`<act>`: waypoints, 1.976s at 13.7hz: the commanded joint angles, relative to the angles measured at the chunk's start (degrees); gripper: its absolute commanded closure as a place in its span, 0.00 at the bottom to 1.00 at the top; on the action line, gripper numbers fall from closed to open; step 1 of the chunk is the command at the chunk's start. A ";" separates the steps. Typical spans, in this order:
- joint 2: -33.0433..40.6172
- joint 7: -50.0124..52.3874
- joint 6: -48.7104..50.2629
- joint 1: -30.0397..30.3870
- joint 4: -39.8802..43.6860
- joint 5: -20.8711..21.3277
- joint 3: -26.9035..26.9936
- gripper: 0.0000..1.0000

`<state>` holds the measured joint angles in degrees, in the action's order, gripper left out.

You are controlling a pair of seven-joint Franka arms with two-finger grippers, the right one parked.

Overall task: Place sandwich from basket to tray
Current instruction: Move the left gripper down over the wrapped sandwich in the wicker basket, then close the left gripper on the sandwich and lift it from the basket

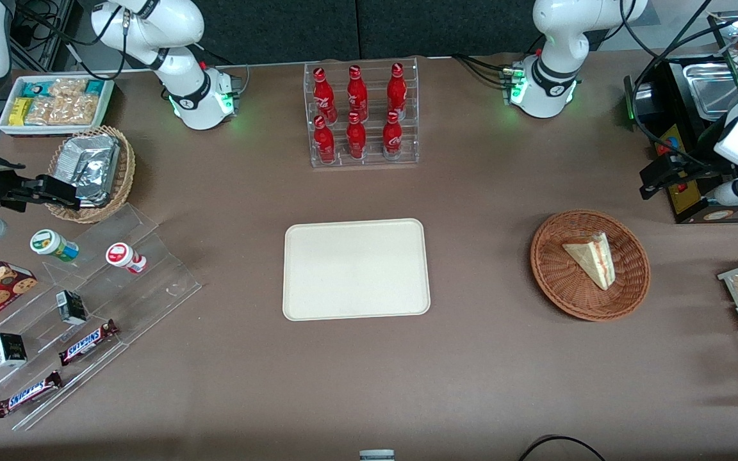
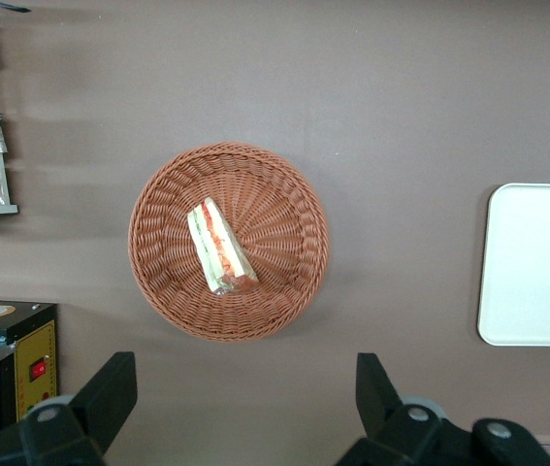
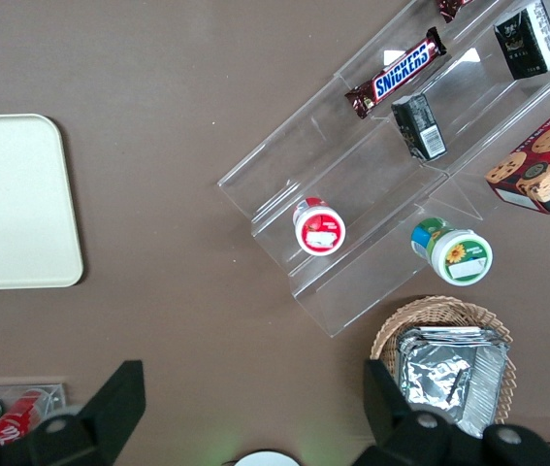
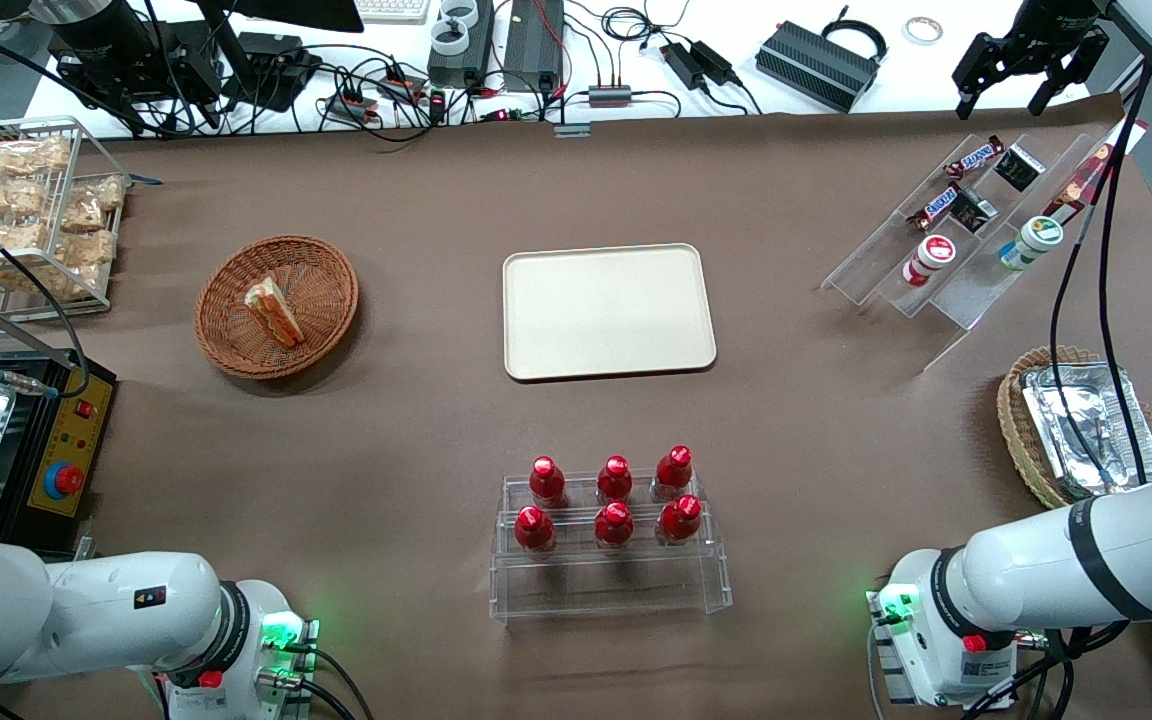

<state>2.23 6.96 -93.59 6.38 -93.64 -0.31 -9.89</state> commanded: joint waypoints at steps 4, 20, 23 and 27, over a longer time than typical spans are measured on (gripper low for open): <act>-1.08 -0.10 1.39 0.12 1.97 0.13 -0.22 0.00; -16.72 14.49 -17.16 2.76 -15.96 3.83 -0.04 0.00; -19.71 16.77 -17.94 3.11 -15.96 3.83 0.05 0.00; -21.04 16.77 -22.33 3.29 -19.29 3.91 1.62 0.00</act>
<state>-18.99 22.66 -113.16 9.42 -110.82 2.78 -9.13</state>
